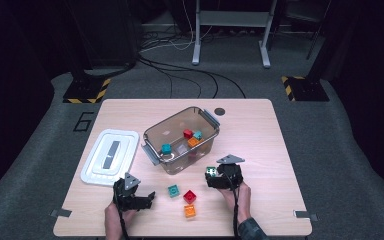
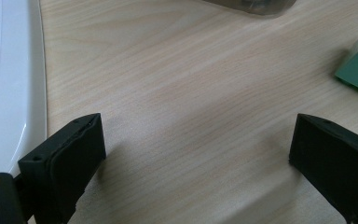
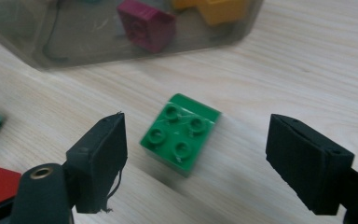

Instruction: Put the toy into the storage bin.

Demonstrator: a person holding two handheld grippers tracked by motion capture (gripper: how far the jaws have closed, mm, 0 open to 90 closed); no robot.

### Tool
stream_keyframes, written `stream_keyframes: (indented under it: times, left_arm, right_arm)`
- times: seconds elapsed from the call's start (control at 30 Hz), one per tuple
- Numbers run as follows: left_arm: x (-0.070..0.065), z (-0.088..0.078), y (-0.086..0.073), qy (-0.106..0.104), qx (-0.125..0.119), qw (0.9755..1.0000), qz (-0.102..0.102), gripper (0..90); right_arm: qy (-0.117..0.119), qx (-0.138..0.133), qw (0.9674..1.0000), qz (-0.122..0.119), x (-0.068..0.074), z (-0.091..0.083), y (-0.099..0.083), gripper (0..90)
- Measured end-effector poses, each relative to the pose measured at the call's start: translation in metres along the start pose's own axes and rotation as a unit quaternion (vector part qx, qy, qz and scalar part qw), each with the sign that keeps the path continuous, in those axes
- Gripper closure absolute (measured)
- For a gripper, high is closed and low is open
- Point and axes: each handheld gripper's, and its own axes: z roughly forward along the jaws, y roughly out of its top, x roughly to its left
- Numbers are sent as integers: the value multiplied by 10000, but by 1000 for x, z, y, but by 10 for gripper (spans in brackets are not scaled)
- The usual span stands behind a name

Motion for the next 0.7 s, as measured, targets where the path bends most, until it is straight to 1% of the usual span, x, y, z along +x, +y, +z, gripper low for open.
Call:
stream_keyframes:
  times: [0.03,0.07,0.1,0.13,0.17,0.2,0.23,0.27,0.37,0.47,0.53,0.6,0.63,0.7]
  left_arm:
    - [0,0,0,0,0,10000,-1,31]
    - [0,0,0,0,-2,10000,-2,31]
    - [0,0,0,0,-2,10000,-1,31]
    - [0,0,0,1,-5,10000,-1,32]
    - [0,0,0,0,-3,10000,1,31]
    - [0,0,0,0,-4,10000,-1,32]
    - [0,0,0,0,-2,10000,-2,32]
    - [0,0,0,1,0,10000,0,32]
    - [0,0,0,0,-2,10000,0,32]
    - [0,0,0,-2,2,10000,-1,32]
    - [0,0,0,-3,2,10000,-1,32]
    - [0,0,0,-3,2,10000,-1,32]
    - [0,0,0,-4,4,10000,-7,31]
    - [0,0,0,-10,12,10000,3,31]
  right_arm:
    - [2,9,10000,-24,3,3,0,151]
    - [11,28,10000,-52,5,5,0,147]
    - [-20,58,10000,-3,7,7,1,147]
    - [-74,87,9999,-23,7,10,1,148]
    - [-61,106,9999,44,6,11,1,159]
    - [-81,96,9999,40,5,12,1,178]
    - [-117,114,9998,131,4,11,0,254]
    - [-117,112,9997,174,2,11,0,303]
    - [-119,144,9997,185,-1,9,-3,397]
    - [-75,173,9996,224,-3,8,-6,464]
    - [-66,141,9997,190,-6,8,-8,509]
    - [-77,148,9996,218,-8,8,-9,553]
    - [-41,136,9998,152,-9,8,-10,570]
    - [-40,114,9998,151,-11,7,-11,578]
